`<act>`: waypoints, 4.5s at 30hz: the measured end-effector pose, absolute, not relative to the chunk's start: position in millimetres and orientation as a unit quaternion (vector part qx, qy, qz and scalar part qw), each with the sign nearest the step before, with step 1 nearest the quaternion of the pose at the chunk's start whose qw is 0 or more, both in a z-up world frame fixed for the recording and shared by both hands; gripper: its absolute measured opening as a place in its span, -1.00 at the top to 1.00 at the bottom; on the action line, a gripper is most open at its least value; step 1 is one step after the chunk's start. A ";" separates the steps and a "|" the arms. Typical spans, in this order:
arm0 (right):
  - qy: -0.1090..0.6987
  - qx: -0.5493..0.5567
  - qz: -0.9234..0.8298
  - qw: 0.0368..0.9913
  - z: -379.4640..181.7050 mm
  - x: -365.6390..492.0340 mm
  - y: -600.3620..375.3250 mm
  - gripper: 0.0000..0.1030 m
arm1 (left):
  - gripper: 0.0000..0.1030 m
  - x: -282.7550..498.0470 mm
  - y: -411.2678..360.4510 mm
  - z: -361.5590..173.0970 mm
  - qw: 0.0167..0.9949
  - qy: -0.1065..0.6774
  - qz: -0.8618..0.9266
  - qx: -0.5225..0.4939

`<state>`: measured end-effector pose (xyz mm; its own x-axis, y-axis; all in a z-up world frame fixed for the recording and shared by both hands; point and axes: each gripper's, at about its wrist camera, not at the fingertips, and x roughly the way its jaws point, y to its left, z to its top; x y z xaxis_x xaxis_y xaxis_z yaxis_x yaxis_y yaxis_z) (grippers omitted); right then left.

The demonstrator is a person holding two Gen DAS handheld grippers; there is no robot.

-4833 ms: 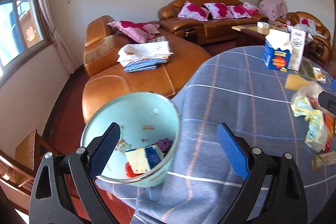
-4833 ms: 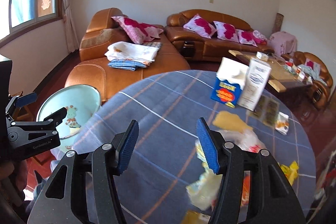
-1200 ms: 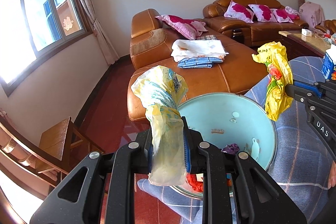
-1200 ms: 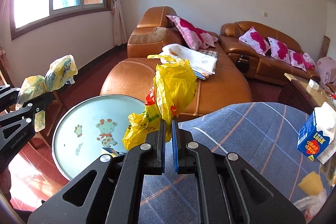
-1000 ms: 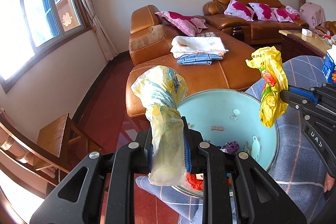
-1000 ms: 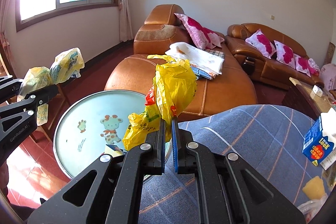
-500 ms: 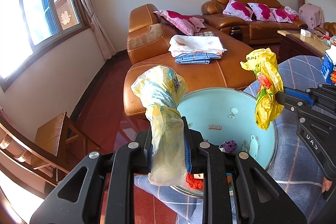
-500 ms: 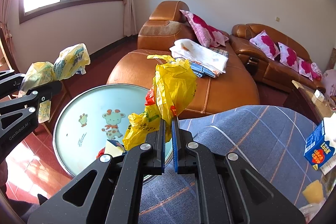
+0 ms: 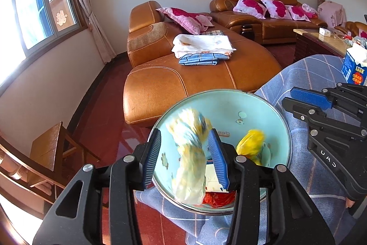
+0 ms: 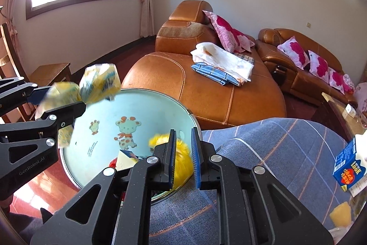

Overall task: Collect trash
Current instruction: 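Open both grippers to drop the plastic bags into the bin, then move both tools back over the table toward the remaining trash, then lower the right gripper onto the wrapped straw packet and close it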

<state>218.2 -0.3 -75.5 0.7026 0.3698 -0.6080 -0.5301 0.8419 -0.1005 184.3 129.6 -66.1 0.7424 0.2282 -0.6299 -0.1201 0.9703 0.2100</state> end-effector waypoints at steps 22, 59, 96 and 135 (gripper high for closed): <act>0.296 -0.126 0.236 0.917 -76.8 215.5 -4.2 0.55 | 0.08 185.9 131.4 -69.6 0.929 0.350 0.095 0.073; 0.293 -0.090 0.170 0.936 -55.6 197.7 -43.9 0.39 | -0.16 166.2 104.6 -64.0 0.936 0.342 0.055 0.067; 0.389 -0.001 0.005 0.921 -98.4 14.4 -263.6 0.16 | -0.61 95.7 -48.7 -92.2 0.920 0.350 -0.112 0.133; 0.348 -0.013 0.047 0.936 -65.3 -8.7 -249.4 0.90 | -0.64 109.5 -75.5 -63.0 0.926 0.329 -0.136 0.124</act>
